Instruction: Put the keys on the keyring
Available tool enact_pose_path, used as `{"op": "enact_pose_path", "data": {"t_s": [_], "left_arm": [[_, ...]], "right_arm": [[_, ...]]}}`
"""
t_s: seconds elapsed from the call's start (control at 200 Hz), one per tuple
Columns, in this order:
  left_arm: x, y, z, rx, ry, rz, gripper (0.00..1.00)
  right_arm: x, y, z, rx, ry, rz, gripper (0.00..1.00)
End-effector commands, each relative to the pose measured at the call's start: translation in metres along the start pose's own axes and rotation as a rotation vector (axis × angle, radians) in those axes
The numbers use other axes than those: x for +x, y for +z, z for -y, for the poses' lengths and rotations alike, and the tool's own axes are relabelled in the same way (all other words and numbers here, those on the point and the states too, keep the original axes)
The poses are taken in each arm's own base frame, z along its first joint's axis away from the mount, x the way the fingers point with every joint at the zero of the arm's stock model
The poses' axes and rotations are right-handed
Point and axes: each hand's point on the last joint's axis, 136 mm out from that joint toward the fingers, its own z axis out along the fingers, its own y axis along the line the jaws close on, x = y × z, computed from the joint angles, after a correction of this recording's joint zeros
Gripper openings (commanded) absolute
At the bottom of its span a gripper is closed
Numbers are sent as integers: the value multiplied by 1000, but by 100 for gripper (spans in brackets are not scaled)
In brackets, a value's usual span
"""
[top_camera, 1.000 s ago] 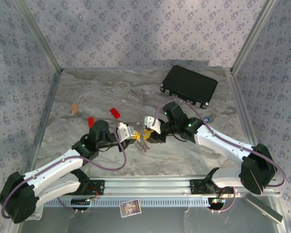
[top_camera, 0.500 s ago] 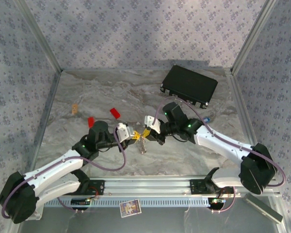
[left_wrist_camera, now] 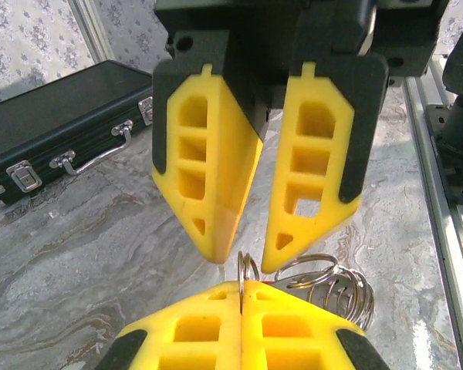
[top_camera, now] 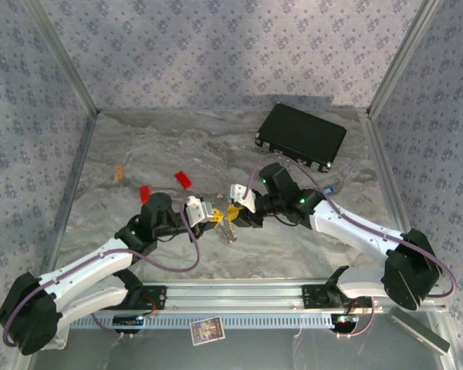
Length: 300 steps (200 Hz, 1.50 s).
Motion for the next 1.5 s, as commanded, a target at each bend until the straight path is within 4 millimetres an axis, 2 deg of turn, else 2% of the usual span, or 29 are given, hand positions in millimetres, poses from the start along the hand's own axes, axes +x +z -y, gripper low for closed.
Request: {"op": "enact_pose_path", "data": {"t_s": [0.0, 0.3, 0.475, 0.56, 0.615, 0.705, 0.835, 1.034, 1.249, 1.494], "left_arm": [[-20, -3, 4, 24, 30, 76, 0], [-23, -3, 4, 24, 30, 91, 0], [-21, -2, 1, 2, 20, 83, 0], [-17, -3, -3, -23, 11, 62, 17], [-15, -4, -5, -35, 9, 44, 24], [-11, -4, -7, -46, 8, 8, 29], [-10, -5, -6, -39, 10, -18, 31], [-9, -3, -8, -36, 14, -30, 31], [-10, -2, -8, -34, 19, -23, 26], [-10, 0, -7, -24, 16, -21, 10]], "right_arm": [[-6, -2, -6, -24, -13, 36, 25], [-7, 8, -4, -45, 2, 48, 19], [-8, 9, 0, -38, -3, 48, 1], [-8, 6, 2, -23, -17, 25, 0], [-7, 5, 2, -17, -29, -3, 0], [-5, 3, 3, -8, -56, -56, 0], [-1, 2, 0, -9, -88, -135, 0], [-9, 1, -1, -4, -140, -166, 0], [-13, 3, -5, -17, -173, -189, 0], [-20, 3, -10, -26, -195, -177, 0]]}}
